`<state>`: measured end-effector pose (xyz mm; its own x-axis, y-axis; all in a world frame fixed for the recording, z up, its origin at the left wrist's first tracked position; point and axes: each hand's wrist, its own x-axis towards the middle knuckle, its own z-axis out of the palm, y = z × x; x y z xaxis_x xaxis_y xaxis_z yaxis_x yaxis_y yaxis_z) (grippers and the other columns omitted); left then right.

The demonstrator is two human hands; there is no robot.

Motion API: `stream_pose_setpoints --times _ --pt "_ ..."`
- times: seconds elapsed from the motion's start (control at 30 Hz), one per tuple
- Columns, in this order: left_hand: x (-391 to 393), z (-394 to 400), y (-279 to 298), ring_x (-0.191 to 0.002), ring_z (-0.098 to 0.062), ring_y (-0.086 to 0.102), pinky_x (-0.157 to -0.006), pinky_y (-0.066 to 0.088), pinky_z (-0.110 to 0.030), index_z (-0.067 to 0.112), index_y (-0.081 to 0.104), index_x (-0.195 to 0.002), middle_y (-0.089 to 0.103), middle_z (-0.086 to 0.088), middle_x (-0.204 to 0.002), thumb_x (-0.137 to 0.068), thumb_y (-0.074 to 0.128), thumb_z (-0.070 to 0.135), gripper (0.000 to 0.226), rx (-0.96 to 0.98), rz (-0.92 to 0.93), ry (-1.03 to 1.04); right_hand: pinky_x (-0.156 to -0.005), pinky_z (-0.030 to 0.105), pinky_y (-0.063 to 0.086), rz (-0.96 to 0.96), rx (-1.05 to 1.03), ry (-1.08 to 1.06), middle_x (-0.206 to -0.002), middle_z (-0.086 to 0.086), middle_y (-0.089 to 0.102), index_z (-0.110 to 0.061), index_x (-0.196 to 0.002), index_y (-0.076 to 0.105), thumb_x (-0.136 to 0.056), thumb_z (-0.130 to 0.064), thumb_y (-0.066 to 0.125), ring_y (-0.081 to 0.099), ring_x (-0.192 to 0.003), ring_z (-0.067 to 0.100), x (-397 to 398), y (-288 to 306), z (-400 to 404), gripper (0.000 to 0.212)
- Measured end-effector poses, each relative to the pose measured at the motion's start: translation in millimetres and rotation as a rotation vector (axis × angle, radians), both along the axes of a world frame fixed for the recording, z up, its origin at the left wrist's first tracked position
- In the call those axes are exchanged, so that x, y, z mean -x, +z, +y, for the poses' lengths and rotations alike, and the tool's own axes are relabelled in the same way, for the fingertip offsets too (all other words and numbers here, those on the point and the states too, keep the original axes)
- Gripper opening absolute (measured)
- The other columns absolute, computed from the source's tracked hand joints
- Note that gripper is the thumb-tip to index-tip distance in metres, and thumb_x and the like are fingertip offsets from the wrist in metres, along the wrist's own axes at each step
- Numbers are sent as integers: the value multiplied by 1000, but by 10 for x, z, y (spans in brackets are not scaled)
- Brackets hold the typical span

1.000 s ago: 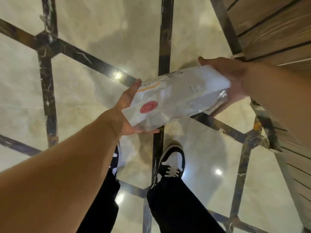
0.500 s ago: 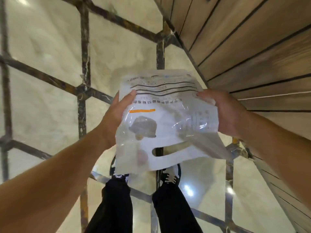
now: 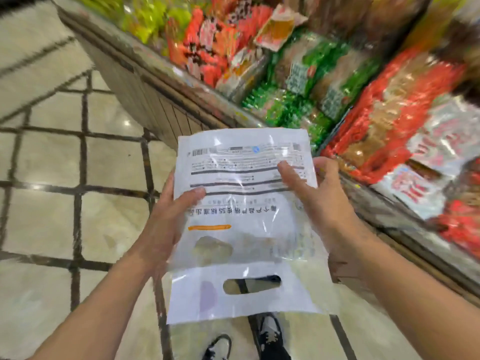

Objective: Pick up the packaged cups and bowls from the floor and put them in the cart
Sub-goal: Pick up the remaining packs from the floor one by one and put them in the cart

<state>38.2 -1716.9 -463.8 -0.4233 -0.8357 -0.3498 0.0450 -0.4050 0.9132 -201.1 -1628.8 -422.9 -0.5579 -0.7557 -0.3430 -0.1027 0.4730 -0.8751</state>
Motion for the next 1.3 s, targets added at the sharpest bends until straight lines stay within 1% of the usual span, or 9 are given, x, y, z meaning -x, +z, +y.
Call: stream_pose_setpoints --times 0.07,0.17,0.3,0.53,0.63,0.8,0.93,1.1,1.3 --pt "163 -9 545 -108 -25 76 -86 61 -43 32 61 -139 76 -4 -126 -92 71 36 48 83 5 -27 -71 28 52 70 73 -24 -87 -32 72 -46 -124 43 -69 -78 70 70 -76 -4 -6 529 203 69" --pt "414 45 1279 -106 -19 77 -89 58 -45 40 64 -132 79 7 -119 -83 72 49 51 201 33 -91 -71 17 45 204 125 -109 -88 -30 66 -47 -126 38 -85 -64 70 65 -83 -6 60 1183 512 55" --pt "831 273 2074 -103 -16 76 -82 62 -34 31 67 -128 79 4 -117 -95 67 26 33 276 158 -242 -101 41 52 218 269 -228 -126 -15 69 -34 -135 54 -81 -76 69 69 -112 12 300 1907 981 70" --pt "1686 1146 3134 -116 -14 72 -108 52 -46 38 62 -138 76 10 -125 -89 79 39 51 390 187 -576 -105 48 51 294 301 -589 -128 -14 68 -34 -133 55 -57 -95 69 69 -116 17 603 2775 2368 98" --pt "2077 1724 3469 -114 -16 73 -108 52 -48 33 62 -140 76 7 -125 -93 76 35 50 445 221 -709 -90 29 50 346 293 -656 -109 -26 66 -34 -116 57 -80 -74 72 65 -97 -2 593 3173 3089 56" --pt "2585 2821 3774 -117 -18 72 -109 51 -50 33 60 -141 75 6 -128 -86 78 43 59 488 293 -886 -89 32 52 530 269 -745 -120 -18 74 -36 -131 65 -85 -70 69 69 -109 7 769 3377 4366 57" --pt "2844 3864 3870 -115 -23 73 -107 52 -51 32 61 -140 76 2 -127 -92 76 34 50 453 345 -1012 -96 43 55 526 214 -922 -123 -16 72 -34 -139 56 -62 -94 65 71 -109 11 845 3348 5493 98" --pt "3022 5212 3865 -117 -27 72 -107 52 -54 34 59 -144 75 1 -130 -86 81 43 62 407 382 -1135 -99 39 51 579 222 -1026 -124 -13 72 -34 -133 61 -80 -73 71 69 -112 10 672 3343 6847 66" --pt "3087 6805 3744 -118 -24 72 -103 56 -45 29 58 -146 75 1 -129 -92 76 31 57 389 448 -1289 -107 46 50 623 145 -1238 -134 -16 67 -41 -143 52 -72 -90 62 66 -120 12 324 3199 8376 87"
